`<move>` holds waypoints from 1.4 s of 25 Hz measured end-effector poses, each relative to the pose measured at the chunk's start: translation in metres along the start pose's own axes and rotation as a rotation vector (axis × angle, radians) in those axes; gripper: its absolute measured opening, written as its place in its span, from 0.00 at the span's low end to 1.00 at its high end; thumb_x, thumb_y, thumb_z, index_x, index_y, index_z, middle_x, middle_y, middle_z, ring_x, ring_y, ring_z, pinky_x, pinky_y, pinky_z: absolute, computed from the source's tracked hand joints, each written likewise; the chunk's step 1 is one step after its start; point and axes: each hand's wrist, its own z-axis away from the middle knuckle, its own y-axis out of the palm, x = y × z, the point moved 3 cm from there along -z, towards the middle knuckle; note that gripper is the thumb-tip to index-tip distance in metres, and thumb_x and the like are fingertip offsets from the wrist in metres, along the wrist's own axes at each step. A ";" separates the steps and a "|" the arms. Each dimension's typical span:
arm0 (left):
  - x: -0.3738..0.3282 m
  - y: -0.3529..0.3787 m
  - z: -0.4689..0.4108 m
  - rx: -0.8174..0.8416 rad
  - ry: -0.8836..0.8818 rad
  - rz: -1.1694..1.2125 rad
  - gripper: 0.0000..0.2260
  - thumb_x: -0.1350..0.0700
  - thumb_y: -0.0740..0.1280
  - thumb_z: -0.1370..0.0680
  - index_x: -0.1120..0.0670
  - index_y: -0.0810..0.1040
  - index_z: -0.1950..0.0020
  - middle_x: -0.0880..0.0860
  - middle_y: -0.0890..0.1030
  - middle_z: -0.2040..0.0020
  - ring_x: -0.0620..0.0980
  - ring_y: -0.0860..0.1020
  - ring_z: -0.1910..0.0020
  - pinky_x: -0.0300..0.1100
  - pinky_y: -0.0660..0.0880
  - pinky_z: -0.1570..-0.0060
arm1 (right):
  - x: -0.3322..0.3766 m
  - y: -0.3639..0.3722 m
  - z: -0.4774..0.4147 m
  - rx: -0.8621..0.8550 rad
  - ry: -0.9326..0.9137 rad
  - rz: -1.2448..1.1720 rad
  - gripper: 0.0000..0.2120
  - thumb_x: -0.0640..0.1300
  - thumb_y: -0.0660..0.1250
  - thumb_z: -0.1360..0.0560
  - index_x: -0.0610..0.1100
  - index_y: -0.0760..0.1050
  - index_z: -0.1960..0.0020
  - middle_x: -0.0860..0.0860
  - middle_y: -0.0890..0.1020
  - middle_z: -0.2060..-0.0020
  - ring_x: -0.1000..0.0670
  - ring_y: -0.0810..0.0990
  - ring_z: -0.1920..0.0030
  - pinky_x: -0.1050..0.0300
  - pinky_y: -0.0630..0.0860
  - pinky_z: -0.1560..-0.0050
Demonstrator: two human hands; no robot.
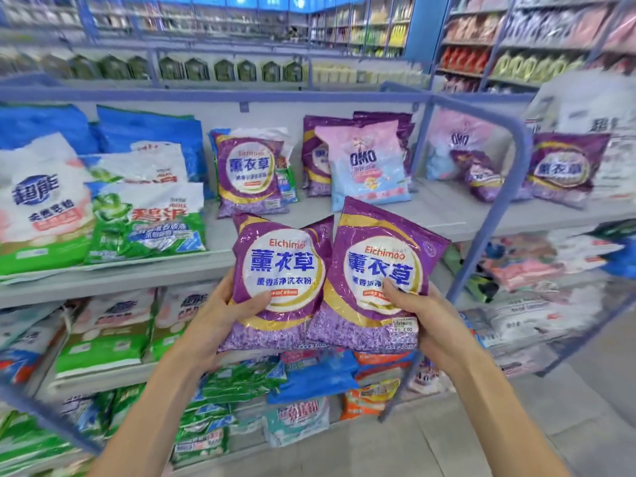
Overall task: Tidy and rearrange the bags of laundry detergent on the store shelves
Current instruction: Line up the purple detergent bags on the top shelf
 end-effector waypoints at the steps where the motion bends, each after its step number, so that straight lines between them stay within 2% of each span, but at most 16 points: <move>1: -0.004 0.006 -0.010 0.003 0.012 -0.014 0.31 0.56 0.78 0.34 0.48 0.76 0.33 0.51 0.87 0.45 0.51 0.85 0.46 0.39 0.83 0.54 | 0.005 -0.004 -0.008 -0.010 -0.013 -0.007 0.20 0.36 0.73 0.28 0.39 0.78 0.37 0.41 0.87 0.46 0.43 0.87 0.49 0.50 0.85 0.51; 3: -0.009 0.017 -0.031 0.002 0.027 -0.041 0.29 0.56 0.78 0.33 0.46 0.76 0.34 0.49 0.87 0.45 0.51 0.85 0.44 0.39 0.82 0.53 | 0.012 -0.012 -0.028 -0.030 -0.021 -0.027 0.20 0.40 0.74 0.30 0.40 0.79 0.38 0.42 0.87 0.48 0.43 0.87 0.50 0.49 0.85 0.52; 5: -0.013 0.027 -0.052 0.011 0.046 -0.050 0.37 0.47 0.84 0.40 0.44 0.75 0.34 0.49 0.86 0.43 0.51 0.85 0.44 0.40 0.83 0.52 | 0.022 -0.019 -0.049 -0.033 -0.014 -0.053 0.22 0.43 0.74 0.31 0.40 0.80 0.38 0.41 0.87 0.47 0.42 0.87 0.49 0.48 0.85 0.51; 7: -0.018 0.035 -0.077 0.013 0.080 -0.083 0.44 0.42 0.86 0.46 0.44 0.75 0.33 0.50 0.86 0.41 0.51 0.85 0.43 0.40 0.82 0.51 | 0.035 -0.026 -0.074 -0.015 -0.021 -0.036 0.23 0.47 0.72 0.30 0.39 0.80 0.36 0.41 0.86 0.46 0.42 0.86 0.47 0.49 0.85 0.50; 9: -0.021 0.043 -0.106 0.016 0.111 -0.095 0.38 0.47 0.85 0.40 0.44 0.75 0.32 0.50 0.86 0.41 0.51 0.84 0.43 0.39 0.82 0.50 | 0.047 -0.034 -0.100 -0.016 -0.025 -0.035 0.22 0.47 0.71 0.28 0.40 0.80 0.36 0.42 0.86 0.45 0.42 0.86 0.46 0.50 0.85 0.49; 11: -0.025 0.052 -0.129 0.006 0.131 -0.089 0.30 0.58 0.79 0.32 0.45 0.76 0.33 0.50 0.86 0.41 0.52 0.84 0.42 0.41 0.82 0.48 | 0.059 -0.041 -0.123 -0.015 -0.026 -0.027 0.20 0.46 0.71 0.25 0.41 0.79 0.35 0.42 0.86 0.44 0.42 0.86 0.45 0.48 0.84 0.49; 12: -0.025 0.055 -0.139 -0.004 0.129 -0.097 0.28 0.60 0.76 0.31 0.45 0.76 0.33 0.50 0.86 0.42 0.52 0.84 0.42 0.42 0.82 0.47 | 0.065 -0.044 -0.135 -0.016 -0.032 -0.015 0.19 0.44 0.71 0.24 0.41 0.78 0.34 0.42 0.86 0.44 0.41 0.86 0.45 0.47 0.84 0.49; 14: -0.029 0.062 -0.157 -0.030 0.112 -0.104 0.28 0.60 0.74 0.30 0.43 0.75 0.32 0.48 0.86 0.42 0.50 0.84 0.43 0.45 0.82 0.46 | 0.075 -0.050 -0.155 -0.013 -0.042 0.010 0.17 0.42 0.70 0.22 0.40 0.78 0.34 0.41 0.86 0.45 0.40 0.86 0.46 0.46 0.85 0.49; 18: -0.041 0.072 -0.188 -0.078 0.106 -0.101 0.27 0.60 0.74 0.29 0.42 0.75 0.32 0.47 0.86 0.43 0.48 0.85 0.44 0.44 0.80 0.47 | 0.091 -0.060 -0.196 0.003 -0.056 0.052 0.15 0.41 0.70 0.23 0.39 0.79 0.37 0.42 0.87 0.47 0.42 0.87 0.49 0.48 0.85 0.54; 20: -0.048 0.076 -0.202 -0.101 0.111 -0.091 0.28 0.60 0.74 0.29 0.41 0.74 0.32 0.46 0.86 0.43 0.47 0.85 0.44 0.43 0.80 0.48 | 0.098 -0.063 -0.217 0.020 -0.063 0.057 0.16 0.41 0.71 0.23 0.40 0.79 0.36 0.42 0.87 0.46 0.42 0.87 0.47 0.48 0.85 0.52; 23: -0.053 0.079 -0.222 -0.141 0.108 -0.080 0.29 0.59 0.75 0.30 0.42 0.74 0.32 0.48 0.86 0.42 0.49 0.84 0.42 0.48 0.79 0.44 | 0.109 -0.063 -0.250 0.052 -0.094 0.067 0.17 0.41 0.72 0.24 0.41 0.78 0.36 0.43 0.86 0.45 0.42 0.86 0.46 0.47 0.84 0.50; 27: -0.047 0.074 -0.239 -0.204 0.052 -0.202 0.29 0.55 0.77 0.32 0.39 0.74 0.34 0.45 0.86 0.43 0.47 0.84 0.43 0.48 0.78 0.41 | 0.102 -0.057 -0.287 0.084 -0.111 0.212 0.16 0.40 0.73 0.24 0.41 0.79 0.37 0.45 0.87 0.47 0.43 0.86 0.46 0.44 0.82 0.44; 29: -0.043 0.067 -0.242 -0.256 0.020 -0.335 0.28 0.54 0.79 0.32 0.40 0.75 0.35 0.44 0.87 0.46 0.42 0.84 0.47 0.44 0.79 0.45 | 0.092 -0.055 -0.300 0.088 -0.114 0.270 0.15 0.39 0.73 0.24 0.42 0.79 0.38 0.47 0.88 0.49 0.46 0.87 0.48 0.50 0.83 0.49; 32: -0.038 0.062 -0.241 -0.410 0.017 -0.494 0.23 0.59 0.80 0.30 0.48 0.77 0.39 0.43 0.85 0.51 0.35 0.83 0.56 0.34 0.80 0.54 | 0.082 -0.059 -0.314 0.080 -0.099 0.235 0.15 0.37 0.73 0.24 0.40 0.80 0.38 0.48 0.88 0.50 0.48 0.88 0.51 0.57 0.83 0.56; 34: -0.035 0.062 -0.241 -0.494 0.011 -0.528 0.22 0.61 0.79 0.29 0.49 0.76 0.40 0.42 0.83 0.52 0.37 0.82 0.56 0.31 0.79 0.59 | 0.079 -0.063 -0.322 0.107 -0.060 0.259 0.17 0.39 0.74 0.24 0.41 0.79 0.36 0.47 0.88 0.49 0.47 0.87 0.50 0.54 0.83 0.53; 35: -0.034 0.063 -0.242 -0.520 0.006 -0.533 0.23 0.61 0.80 0.30 0.49 0.76 0.39 0.43 0.83 0.51 0.39 0.82 0.54 0.35 0.80 0.55 | 0.079 -0.063 -0.322 0.120 -0.038 0.266 0.18 0.39 0.74 0.25 0.42 0.79 0.36 0.47 0.88 0.48 0.46 0.87 0.49 0.51 0.83 0.49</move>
